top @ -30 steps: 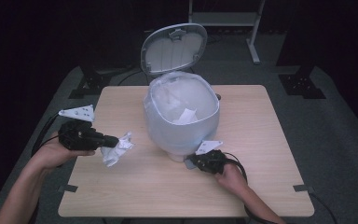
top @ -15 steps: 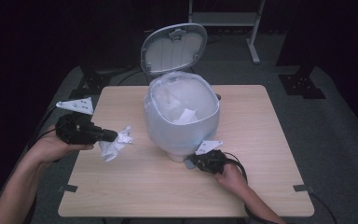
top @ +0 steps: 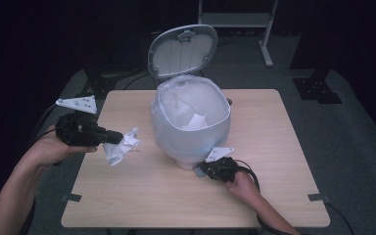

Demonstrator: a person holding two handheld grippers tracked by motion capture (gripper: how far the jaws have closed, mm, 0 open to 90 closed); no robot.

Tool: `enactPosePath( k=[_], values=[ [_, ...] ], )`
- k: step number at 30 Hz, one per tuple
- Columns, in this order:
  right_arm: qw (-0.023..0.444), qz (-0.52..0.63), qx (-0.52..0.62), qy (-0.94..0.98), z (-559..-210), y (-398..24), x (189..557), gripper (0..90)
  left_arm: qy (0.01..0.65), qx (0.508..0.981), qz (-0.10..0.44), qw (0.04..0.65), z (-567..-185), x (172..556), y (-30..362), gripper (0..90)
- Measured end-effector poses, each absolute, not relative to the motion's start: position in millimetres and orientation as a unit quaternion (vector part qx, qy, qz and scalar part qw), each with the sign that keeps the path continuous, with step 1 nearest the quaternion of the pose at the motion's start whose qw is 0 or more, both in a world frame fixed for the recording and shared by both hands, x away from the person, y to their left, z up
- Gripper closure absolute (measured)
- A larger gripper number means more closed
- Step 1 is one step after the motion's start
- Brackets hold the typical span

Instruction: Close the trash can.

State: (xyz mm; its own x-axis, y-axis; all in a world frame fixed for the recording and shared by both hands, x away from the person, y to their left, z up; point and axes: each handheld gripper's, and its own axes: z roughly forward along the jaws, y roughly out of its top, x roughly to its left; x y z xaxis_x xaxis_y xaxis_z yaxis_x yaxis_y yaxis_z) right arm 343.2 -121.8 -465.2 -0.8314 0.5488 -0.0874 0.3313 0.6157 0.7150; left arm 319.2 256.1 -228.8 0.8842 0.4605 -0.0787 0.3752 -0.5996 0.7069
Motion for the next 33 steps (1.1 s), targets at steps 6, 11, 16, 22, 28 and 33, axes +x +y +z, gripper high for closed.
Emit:
enactPosePath(
  k=[6, 11, 16, 22, 28, 33],
  values=[
    [0.152, 0.362, 0.247, 0.886, -465.3, -121.8, 343.2, 77.9, 0.23, 0.894, 0.062, 0.379, -220.1, 318.7, 252.0, 87.4],
    [0.151, 0.36, 0.247, 0.887, -465.0, -121.7, 343.6, 77.9, 0.227, 0.893, 0.071, 0.382, -209.0, 317.8, 248.3, 87.4],
    [0.152, 0.358, 0.245, 0.888, -464.7, -121.6, 343.8, 77.9, 0.223, 0.893, 0.073, 0.384, -202.4, 319.8, 243.2, 87.4],
    [0.151, 0.359, 0.246, 0.888, -464.7, -121.4, 343.5, 77.8, 0.22, 0.894, 0.074, 0.382, -197.4, 322.5, 237.6, 87.4],
    [0.151, 0.359, 0.247, 0.888, -464.7, -121.1, 343.2, 77.9, 0.221, 0.893, 0.082, 0.384, -188.4, 322.2, 235.3, 87.4],
    [0.151, 0.359, 0.246, 0.888, -464.7, -121.1, 343.2, 77.9, 0.219, 0.892, 0.086, 0.386, -181.1, 324.0, 233.7, 87.4]
  ],
)
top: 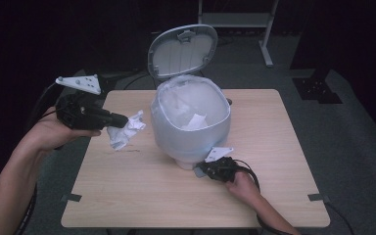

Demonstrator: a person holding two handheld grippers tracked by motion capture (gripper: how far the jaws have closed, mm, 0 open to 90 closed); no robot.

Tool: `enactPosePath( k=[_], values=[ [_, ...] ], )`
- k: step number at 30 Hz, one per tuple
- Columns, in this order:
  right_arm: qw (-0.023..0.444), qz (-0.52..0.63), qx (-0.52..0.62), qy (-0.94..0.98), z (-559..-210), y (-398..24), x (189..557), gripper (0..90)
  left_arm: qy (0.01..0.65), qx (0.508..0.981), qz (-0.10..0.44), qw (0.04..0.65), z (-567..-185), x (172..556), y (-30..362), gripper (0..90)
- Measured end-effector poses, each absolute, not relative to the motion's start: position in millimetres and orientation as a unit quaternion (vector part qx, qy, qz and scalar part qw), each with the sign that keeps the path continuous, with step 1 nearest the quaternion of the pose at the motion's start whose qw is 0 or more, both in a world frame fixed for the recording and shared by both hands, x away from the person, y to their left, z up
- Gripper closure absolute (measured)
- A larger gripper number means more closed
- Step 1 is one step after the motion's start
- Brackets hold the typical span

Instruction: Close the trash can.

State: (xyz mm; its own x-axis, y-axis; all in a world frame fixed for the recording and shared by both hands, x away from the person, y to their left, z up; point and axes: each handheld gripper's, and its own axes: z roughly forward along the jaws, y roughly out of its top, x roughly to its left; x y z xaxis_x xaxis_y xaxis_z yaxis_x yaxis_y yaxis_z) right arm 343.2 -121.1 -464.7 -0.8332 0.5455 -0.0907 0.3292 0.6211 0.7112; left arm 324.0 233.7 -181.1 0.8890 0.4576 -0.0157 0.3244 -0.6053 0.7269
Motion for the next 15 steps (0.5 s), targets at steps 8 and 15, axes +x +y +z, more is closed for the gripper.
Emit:
enactPosePath(
  k=[8, 15],
  values=[
    [0.152, 0.358, 0.245, 0.888, -464.7, -121.0, 343.2, 77.8, 0.218, 0.89, 0.083, 0.391, -171.1, 332.3, 224.5, 87.4],
    [0.152, 0.359, 0.244, 0.888, -464.8, -121.1, 343.1, 77.9, 0.212, 0.894, 0.084, 0.386, -164.0, 336.8, 213.2, 87.4]
  ],
)
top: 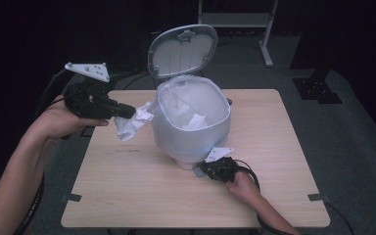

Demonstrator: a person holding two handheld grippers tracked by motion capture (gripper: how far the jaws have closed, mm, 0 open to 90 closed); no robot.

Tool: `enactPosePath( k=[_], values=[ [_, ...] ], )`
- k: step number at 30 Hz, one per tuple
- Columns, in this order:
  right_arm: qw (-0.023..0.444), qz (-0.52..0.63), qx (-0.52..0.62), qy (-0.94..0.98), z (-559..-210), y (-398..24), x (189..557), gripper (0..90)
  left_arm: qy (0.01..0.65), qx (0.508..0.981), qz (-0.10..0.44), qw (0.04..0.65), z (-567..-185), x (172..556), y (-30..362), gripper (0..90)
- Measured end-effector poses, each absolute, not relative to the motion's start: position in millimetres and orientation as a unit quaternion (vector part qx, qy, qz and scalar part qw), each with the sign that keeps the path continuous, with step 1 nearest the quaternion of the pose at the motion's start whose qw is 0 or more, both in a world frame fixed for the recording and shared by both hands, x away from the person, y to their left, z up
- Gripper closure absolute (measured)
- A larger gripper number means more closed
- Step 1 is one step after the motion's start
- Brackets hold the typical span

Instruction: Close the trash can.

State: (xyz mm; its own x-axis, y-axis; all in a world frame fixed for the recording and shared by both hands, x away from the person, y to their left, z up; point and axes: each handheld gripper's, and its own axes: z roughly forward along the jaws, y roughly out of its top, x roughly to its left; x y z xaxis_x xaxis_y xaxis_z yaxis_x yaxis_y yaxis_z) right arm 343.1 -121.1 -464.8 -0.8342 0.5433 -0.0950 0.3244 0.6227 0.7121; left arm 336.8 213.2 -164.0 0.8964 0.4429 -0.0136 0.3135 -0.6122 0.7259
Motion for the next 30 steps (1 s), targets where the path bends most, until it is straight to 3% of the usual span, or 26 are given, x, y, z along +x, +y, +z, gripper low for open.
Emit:
enactPosePath(
  k=[30],
  values=[
    [0.146, 0.368, 0.243, 0.886, -466.2, -124.2, 344.4, 77.9, 0.178, 0.9, 0.079, 0.39, -137.7, 365.0, 148.9, 87.2]
  ],
)
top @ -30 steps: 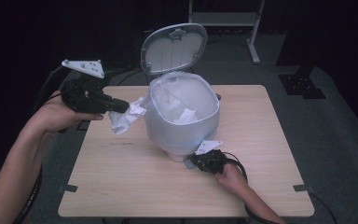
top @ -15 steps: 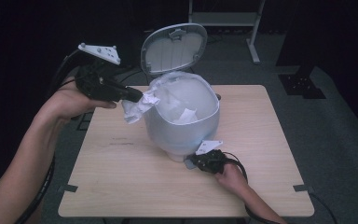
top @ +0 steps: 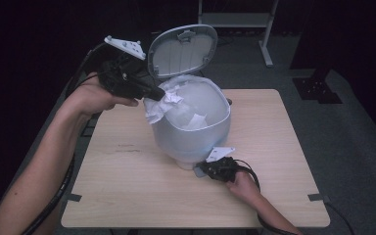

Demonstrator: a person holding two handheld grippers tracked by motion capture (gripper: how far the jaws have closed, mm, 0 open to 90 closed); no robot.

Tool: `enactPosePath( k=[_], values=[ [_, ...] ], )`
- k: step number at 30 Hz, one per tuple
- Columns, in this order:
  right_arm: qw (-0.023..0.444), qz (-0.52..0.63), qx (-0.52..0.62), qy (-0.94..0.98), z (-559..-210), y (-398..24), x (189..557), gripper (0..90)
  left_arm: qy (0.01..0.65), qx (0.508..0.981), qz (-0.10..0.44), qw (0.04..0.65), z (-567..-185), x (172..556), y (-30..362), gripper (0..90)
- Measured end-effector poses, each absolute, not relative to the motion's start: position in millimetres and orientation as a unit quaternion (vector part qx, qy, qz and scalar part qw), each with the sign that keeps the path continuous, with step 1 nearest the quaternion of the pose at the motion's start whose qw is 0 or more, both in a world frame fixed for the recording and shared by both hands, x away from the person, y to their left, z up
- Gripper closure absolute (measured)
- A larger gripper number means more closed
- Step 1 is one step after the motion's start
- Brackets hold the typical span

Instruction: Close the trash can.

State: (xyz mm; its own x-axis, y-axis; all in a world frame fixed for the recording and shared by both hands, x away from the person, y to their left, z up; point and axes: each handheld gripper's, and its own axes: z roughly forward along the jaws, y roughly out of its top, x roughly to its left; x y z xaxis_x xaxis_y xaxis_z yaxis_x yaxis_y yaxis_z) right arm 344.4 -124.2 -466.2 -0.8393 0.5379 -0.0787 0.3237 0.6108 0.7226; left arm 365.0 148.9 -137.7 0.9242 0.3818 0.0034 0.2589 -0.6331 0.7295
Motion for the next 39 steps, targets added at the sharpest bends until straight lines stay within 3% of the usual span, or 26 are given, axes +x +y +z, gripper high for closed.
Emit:
enactPosePath(
  k=[39],
  values=[
    [0.142, 0.368, 0.235, 0.888, -465.9, -124.8, 346.2, 77.9, 0.174, 0.908, 0.07, 0.375, -160.8, 414.2, 100.2, 87.2]
  ],
)
